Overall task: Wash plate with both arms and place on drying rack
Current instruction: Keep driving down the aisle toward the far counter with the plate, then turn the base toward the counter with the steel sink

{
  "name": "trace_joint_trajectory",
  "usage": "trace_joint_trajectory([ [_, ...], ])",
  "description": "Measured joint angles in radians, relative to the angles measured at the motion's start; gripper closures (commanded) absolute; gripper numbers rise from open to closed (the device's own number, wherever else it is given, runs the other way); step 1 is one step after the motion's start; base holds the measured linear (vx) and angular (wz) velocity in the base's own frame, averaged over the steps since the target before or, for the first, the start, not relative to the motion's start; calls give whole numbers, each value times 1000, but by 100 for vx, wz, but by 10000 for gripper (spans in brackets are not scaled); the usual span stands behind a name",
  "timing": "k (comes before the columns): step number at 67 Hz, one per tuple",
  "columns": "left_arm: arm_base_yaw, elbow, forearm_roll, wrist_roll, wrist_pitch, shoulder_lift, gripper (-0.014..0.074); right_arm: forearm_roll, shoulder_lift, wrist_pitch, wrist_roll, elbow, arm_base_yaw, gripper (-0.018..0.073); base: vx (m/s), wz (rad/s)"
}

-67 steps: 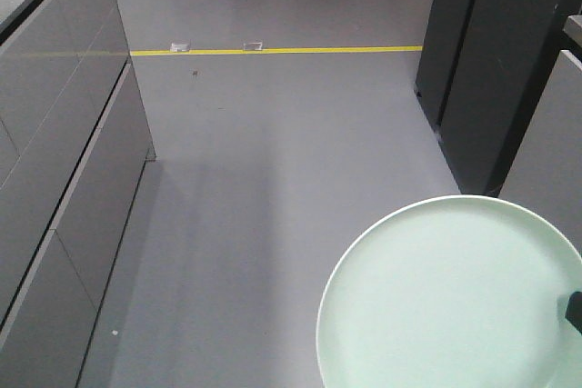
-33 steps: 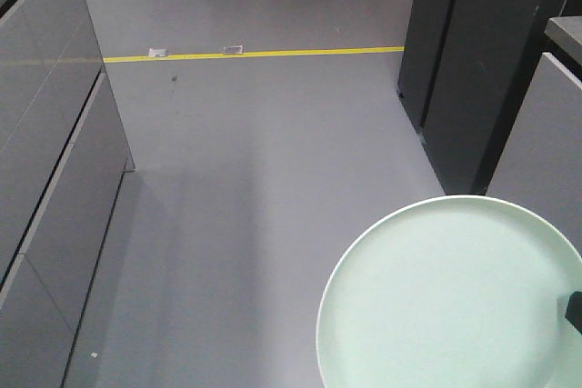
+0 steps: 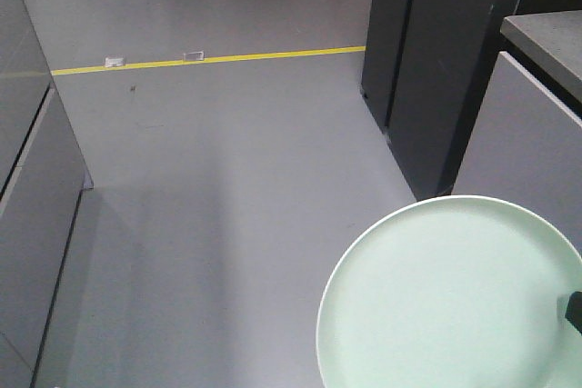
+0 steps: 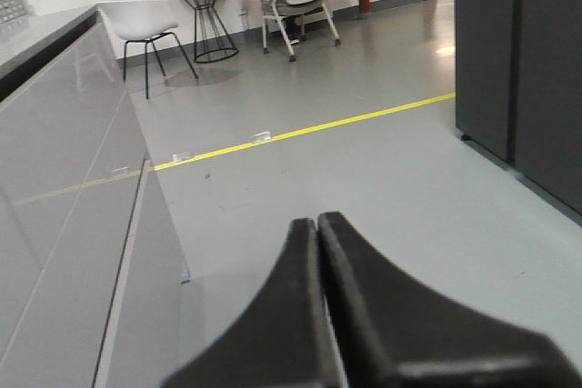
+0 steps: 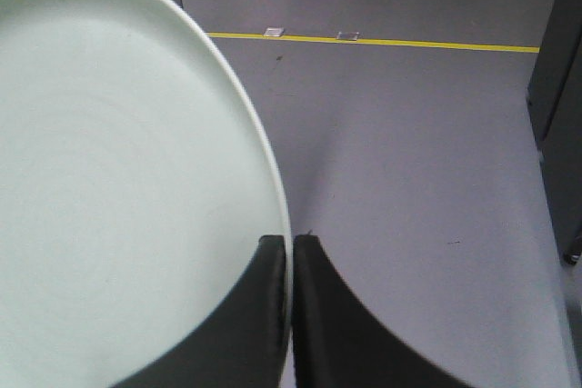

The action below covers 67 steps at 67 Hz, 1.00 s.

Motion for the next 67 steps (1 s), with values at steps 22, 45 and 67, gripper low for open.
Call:
trace_joint_trajectory([
  [22,0,0,0,0,0,0,603,0,0,0,0,0,0,564,10,-23],
  [45,0,0,0,0,0,0,603,0,0,0,0,0,0,564,10,-22],
  [67,0,0,0,0,0,0,603,0,0,0,0,0,0,564,10,-21],
])
